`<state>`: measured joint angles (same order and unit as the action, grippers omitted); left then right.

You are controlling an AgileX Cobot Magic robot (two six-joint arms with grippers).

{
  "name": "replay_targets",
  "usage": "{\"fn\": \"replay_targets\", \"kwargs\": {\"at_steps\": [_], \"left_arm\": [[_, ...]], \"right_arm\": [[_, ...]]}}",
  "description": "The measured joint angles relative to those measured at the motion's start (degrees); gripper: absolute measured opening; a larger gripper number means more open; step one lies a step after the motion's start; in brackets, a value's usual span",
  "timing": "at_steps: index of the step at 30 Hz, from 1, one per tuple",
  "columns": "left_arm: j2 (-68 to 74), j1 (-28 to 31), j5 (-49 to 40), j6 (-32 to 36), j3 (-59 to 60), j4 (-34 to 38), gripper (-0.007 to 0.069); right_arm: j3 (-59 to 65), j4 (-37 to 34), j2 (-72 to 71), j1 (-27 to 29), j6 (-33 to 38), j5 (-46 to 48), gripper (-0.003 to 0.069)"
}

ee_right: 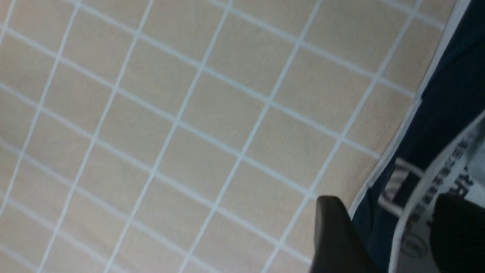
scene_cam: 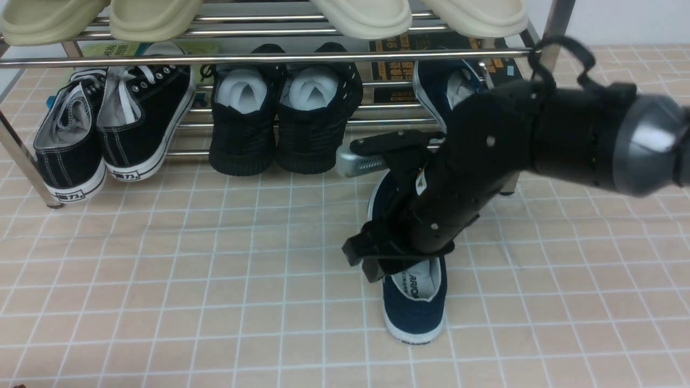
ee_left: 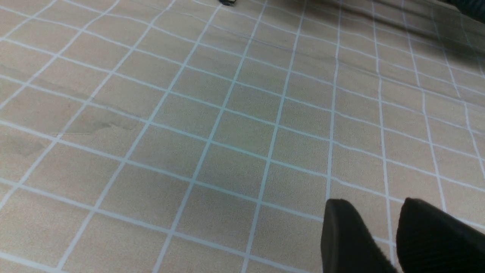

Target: Take the shoes off the shelf from the light coffee tablecloth by hand.

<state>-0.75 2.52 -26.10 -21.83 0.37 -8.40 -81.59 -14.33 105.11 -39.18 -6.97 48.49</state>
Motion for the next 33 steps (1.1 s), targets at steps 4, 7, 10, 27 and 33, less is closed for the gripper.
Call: {"fn": "replay_targets", "kwargs": {"at_steps": [4, 7, 10, 27, 33], "left_arm": [[0.00, 0.00, 0.00, 0.00, 0.00, -0.05, 0.0240], [0.00, 0.00, 0.00, 0.00, 0.00, -0.05, 0.0240], [0.00, 0.00, 0.00, 0.00, 0.00, -0.05, 0.0240], [0.00, 0.00, 0.00, 0.00, 0.00, -0.05, 0.0240], [0.00, 0.00, 0.00, 0.00, 0.00, -0.05, 0.0240]], "right_arm": [[-8.24, -0.07, 0.00, 1.65, 4.65, 7.95, 0.0266], [-13.97, 1.33, 0.00, 3.58, 5.84, 10.55, 0.0122], [-17.65, 4.31, -0.11, 5.96, 5.84, 10.39, 0.0002], [-18.73, 12.12, 3.85, 14.88, 3.20, 4.19, 0.0185], [-18.73, 15.69, 5.66, 14.88, 3.15, -1.65, 0.0388]]}}
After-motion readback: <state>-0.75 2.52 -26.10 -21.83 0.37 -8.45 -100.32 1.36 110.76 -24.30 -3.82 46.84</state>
